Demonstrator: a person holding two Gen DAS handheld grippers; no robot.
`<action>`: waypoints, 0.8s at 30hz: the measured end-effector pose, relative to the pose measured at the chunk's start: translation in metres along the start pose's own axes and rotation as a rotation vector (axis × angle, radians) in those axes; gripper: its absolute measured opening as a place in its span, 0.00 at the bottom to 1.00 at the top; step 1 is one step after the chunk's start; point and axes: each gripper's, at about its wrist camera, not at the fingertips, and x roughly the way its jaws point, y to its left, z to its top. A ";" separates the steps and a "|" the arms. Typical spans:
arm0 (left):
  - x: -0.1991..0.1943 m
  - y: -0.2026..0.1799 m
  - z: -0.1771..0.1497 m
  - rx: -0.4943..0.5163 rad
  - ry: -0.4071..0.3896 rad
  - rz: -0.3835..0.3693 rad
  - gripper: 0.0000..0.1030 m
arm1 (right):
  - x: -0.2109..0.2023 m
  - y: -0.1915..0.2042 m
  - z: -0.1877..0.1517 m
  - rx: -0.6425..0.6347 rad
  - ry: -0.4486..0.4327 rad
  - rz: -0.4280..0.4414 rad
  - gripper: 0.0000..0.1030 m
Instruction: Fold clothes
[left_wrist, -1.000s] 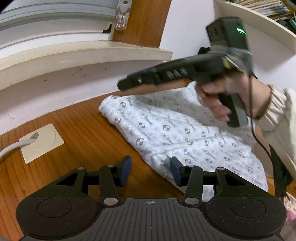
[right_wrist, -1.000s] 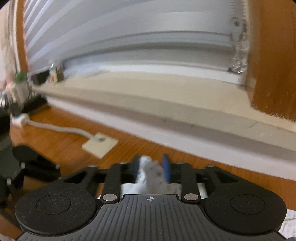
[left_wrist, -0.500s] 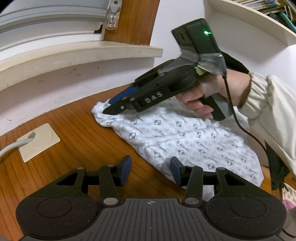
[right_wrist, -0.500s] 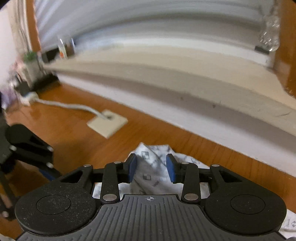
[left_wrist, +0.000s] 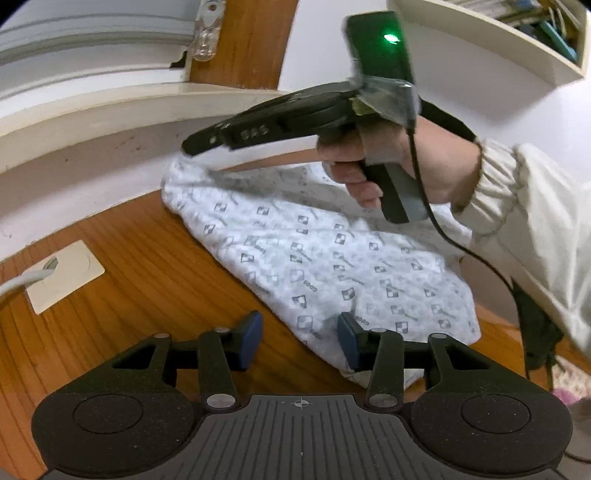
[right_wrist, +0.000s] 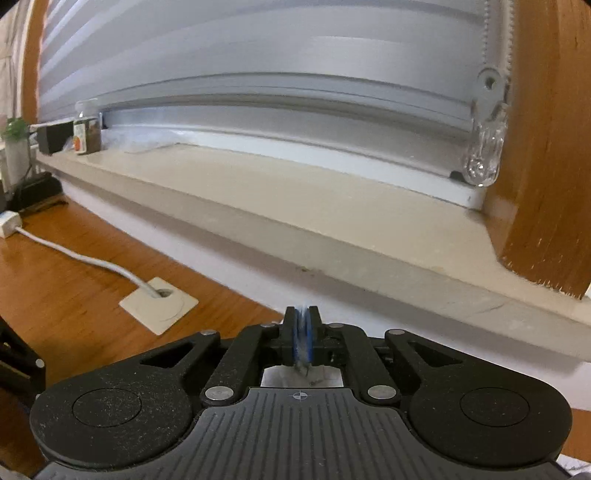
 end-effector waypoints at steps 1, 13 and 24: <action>-0.001 0.000 -0.001 -0.005 -0.004 0.001 0.37 | -0.002 -0.001 0.000 0.014 -0.005 -0.001 0.06; -0.041 -0.061 -0.034 0.076 -0.085 0.135 0.42 | 0.007 -0.002 -0.022 0.063 0.119 0.003 0.29; -0.021 -0.081 -0.030 0.102 -0.094 0.192 0.18 | 0.011 -0.020 -0.012 0.099 0.118 -0.028 0.40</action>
